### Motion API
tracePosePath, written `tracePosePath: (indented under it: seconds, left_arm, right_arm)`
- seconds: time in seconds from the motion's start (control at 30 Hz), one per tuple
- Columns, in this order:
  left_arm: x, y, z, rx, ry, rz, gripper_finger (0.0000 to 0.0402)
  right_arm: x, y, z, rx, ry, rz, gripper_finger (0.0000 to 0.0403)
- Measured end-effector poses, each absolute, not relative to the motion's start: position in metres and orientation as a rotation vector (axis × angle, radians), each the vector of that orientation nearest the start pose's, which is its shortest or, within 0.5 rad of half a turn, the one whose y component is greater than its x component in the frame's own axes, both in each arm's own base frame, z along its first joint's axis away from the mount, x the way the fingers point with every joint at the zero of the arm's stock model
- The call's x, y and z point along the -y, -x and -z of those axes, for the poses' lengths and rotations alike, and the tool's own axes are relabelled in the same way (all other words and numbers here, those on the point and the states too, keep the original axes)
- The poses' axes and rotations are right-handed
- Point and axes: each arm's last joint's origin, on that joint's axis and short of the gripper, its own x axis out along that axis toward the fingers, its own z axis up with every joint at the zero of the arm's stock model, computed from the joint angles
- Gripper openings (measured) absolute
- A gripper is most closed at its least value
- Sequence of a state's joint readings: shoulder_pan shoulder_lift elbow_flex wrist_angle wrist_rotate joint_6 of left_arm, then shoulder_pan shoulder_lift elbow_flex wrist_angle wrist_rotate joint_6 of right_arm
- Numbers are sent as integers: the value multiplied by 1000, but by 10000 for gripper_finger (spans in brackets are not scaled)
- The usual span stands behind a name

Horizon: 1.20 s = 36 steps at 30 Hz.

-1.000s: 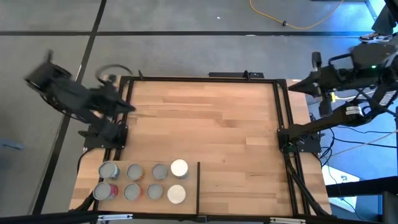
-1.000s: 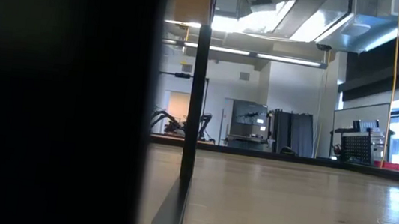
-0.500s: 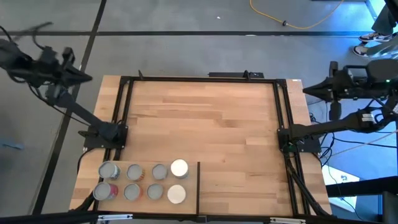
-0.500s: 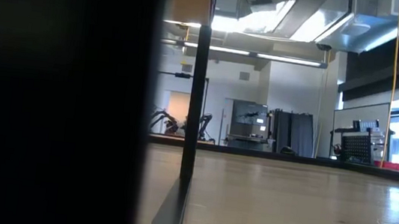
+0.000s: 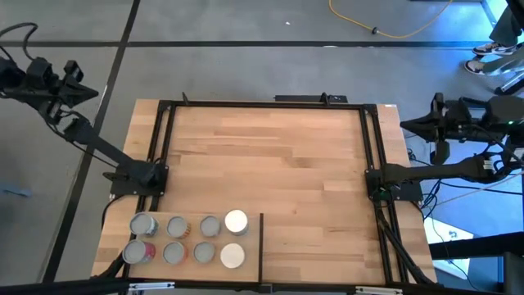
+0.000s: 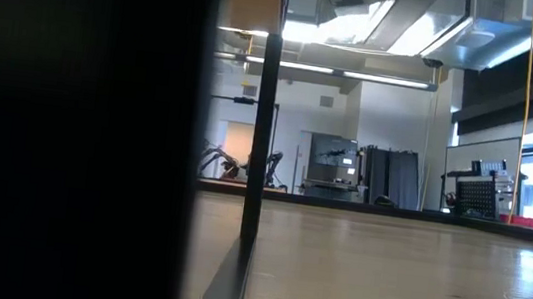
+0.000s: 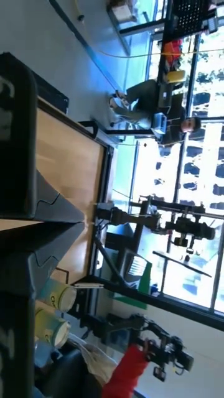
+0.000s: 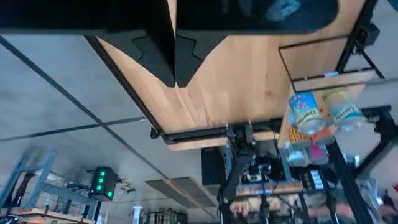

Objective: Pick and place cans onto a shelf
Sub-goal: Return to home position

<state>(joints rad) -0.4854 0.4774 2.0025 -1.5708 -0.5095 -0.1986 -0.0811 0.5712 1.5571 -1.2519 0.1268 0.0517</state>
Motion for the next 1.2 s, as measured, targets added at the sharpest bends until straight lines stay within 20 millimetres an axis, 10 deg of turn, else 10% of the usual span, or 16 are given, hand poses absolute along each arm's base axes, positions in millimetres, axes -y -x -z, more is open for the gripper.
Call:
tracePosePath:
  seconds: [0.57, 1.2]
  left_arm:
    - [-109, 205, -388, 100, 246, -93, 0]
    - [-99, 204, -357, 113, 138, 171, 0]
  right_arm:
    - [2, 40, -399, -57, -154, 262, 0]
    - [0, 24, -339, 71, -179, 149, 0]
